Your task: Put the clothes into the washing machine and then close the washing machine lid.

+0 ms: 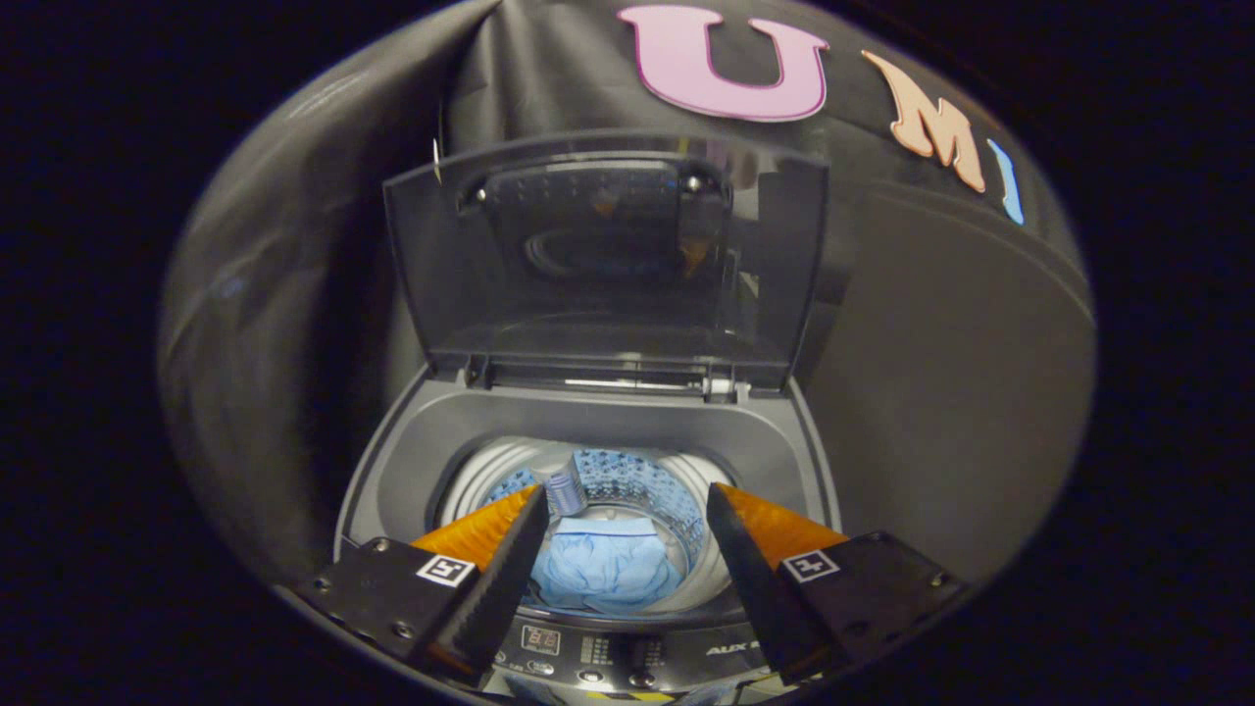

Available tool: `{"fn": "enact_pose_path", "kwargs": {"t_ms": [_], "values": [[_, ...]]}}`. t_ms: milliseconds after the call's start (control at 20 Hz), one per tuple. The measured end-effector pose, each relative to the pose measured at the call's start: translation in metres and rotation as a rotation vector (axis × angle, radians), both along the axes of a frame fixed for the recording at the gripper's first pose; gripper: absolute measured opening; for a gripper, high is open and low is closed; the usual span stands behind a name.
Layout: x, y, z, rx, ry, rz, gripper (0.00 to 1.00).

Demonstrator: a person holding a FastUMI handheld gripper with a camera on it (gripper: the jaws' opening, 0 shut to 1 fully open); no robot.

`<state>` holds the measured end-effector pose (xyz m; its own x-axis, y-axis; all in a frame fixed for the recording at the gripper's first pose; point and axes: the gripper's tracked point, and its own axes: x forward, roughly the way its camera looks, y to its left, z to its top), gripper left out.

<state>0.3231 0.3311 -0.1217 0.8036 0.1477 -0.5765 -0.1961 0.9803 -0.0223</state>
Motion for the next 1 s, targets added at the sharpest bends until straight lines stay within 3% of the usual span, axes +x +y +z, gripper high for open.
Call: {"fn": "enact_pose_path", "kwargs": {"t_ms": [600,750,1000], "values": [[0.033,-0.013,0.176,0.124,-0.254,-0.02,0.98],[0.052,-0.003,0.221,0.181,-0.408,0.015,0.97],[0.093,0.003,0.26,0.223,-0.595,-0.042,0.97]]}}
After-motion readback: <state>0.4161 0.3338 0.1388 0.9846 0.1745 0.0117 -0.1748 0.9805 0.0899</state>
